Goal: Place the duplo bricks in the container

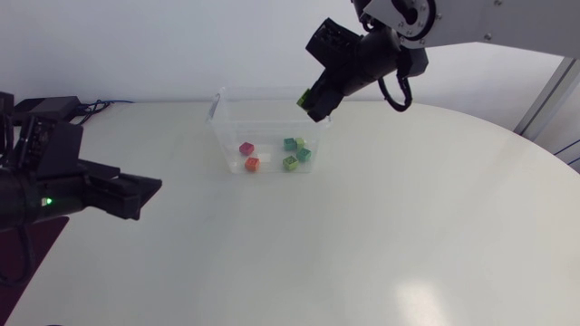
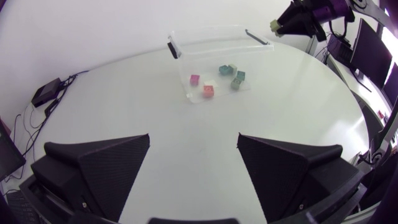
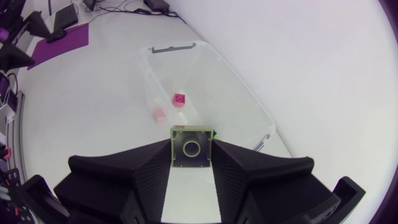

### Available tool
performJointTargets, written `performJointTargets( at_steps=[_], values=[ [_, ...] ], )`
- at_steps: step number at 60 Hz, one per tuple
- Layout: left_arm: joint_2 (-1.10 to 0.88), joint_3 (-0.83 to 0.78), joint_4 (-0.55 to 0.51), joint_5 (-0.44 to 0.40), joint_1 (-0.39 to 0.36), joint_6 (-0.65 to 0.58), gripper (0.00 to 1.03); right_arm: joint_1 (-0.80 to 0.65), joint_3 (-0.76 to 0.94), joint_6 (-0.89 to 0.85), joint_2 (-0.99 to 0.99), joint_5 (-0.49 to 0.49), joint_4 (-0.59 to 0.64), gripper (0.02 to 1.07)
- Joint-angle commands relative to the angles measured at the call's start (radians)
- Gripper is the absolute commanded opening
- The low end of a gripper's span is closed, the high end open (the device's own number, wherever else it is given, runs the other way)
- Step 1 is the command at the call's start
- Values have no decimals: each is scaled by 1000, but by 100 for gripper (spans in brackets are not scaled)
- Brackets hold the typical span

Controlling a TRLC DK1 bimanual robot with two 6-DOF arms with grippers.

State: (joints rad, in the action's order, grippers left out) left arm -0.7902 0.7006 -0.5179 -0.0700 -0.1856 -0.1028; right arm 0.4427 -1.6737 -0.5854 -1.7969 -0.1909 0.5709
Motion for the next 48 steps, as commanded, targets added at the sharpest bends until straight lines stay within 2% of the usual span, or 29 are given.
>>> performJointTargets(
  at_steps=[1,25,29,32,34,36,41,48],
  values=[
    [54,-52,-16,6,20,-18,99,-13,-47,59,-64,15,-32,35],
    [183,-93,-111,4,60,-38,99,-10,-150,174,-219,51,-164,35],
    [206,-95,-119,4,71,-38,99,4,-138,180,-237,88,-212,38],
    [217,-96,-125,4,77,-44,99,10,-124,180,-248,103,-258,44],
    [220,-96,-128,4,81,-48,99,13,-119,180,-256,108,-273,53],
    [226,-96,-128,4,86,-52,99,17,-110,182,-260,123,-296,70],
    [247,-101,-136,6,92,-61,99,22,-83,199,-251,142,-344,104],
    [287,-107,-139,6,120,-84,99,16,-26,205,-183,151,-365,103]
  ],
)
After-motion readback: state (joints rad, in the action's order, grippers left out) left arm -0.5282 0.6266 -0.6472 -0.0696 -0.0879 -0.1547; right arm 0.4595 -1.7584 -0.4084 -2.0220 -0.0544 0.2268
